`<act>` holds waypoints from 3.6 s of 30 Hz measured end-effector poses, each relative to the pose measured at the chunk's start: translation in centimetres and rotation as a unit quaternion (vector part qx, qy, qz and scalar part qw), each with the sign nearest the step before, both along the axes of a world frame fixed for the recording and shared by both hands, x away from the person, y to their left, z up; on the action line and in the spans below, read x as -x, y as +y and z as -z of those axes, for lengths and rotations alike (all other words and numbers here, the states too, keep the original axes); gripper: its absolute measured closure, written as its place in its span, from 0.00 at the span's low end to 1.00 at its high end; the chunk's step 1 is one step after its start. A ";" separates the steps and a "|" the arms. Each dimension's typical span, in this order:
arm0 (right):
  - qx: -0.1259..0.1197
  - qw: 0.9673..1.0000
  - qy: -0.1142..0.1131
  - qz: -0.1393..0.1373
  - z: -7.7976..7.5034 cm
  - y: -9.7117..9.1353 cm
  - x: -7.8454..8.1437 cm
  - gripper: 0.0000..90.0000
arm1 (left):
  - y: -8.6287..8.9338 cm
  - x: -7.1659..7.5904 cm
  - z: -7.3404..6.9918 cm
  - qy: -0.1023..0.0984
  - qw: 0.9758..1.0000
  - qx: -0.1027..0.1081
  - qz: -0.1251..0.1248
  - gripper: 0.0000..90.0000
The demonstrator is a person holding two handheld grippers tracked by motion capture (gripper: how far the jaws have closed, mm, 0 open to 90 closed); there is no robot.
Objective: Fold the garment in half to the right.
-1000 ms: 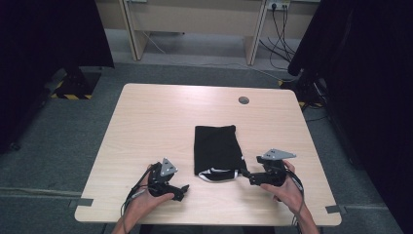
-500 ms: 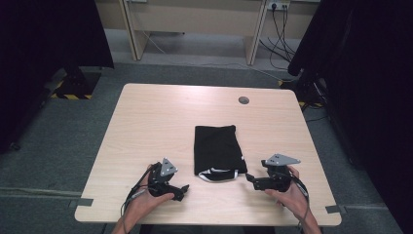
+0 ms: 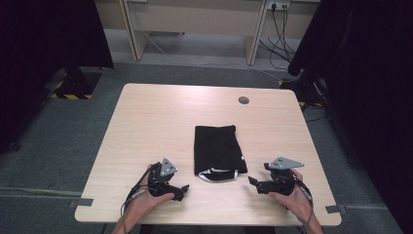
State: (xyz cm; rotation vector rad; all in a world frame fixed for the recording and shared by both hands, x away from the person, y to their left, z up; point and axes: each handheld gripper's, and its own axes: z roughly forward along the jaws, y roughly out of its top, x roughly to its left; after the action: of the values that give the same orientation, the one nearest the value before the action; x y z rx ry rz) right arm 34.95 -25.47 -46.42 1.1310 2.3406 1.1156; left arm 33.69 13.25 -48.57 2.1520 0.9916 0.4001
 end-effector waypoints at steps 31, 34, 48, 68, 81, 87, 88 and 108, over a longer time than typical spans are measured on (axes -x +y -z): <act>0.005 1.000 0.014 0.013 0.6 -2.0 1.8 0.18 | 0.0 0.1 0.0 0.001 1.000 -0.001 -0.001 0.00; 0.013 1.000 0.018 0.015 0.9 -2.3 2.3 0.18 | 0.1 0.2 0.0 0.001 1.000 -0.001 -0.001 0.00; 0.041 0.999 0.011 0.027 1.4 -3.0 4.3 0.17 | 0.1 1.6 0.0 0.001 1.000 -0.001 -0.002 0.00; 0.042 0.998 0.012 0.044 1.4 -3.5 6.5 0.17 | -0.2 3.7 0.0 0.000 1.000 -0.001 0.008 0.00; 0.036 0.998 0.004 0.050 1.6 -3.9 7.8 0.17 | -0.2 4.4 0.0 0.000 1.000 0.000 0.012 0.00; 0.034 0.998 0.003 0.052 1.7 -3.9 8.2 0.17 | -0.2 4.7 0.1 -0.006 1.000 0.006 0.013 0.00; 0.034 0.998 0.003 0.052 1.7 -3.9 8.2 0.17 | -0.2 4.8 0.1 -0.006 1.000 0.006 0.013 0.00; 0.035 0.998 0.002 0.050 1.7 -3.9 8.3 0.17 | -0.2 4.7 0.1 -0.003 1.000 0.004 0.015 0.00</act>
State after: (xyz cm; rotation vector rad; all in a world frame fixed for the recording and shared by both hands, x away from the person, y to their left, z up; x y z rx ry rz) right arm 26.61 -29.41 -48.07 1.2122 2.2806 0.9898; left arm 29.02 13.02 -48.66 2.1545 0.9553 0.3879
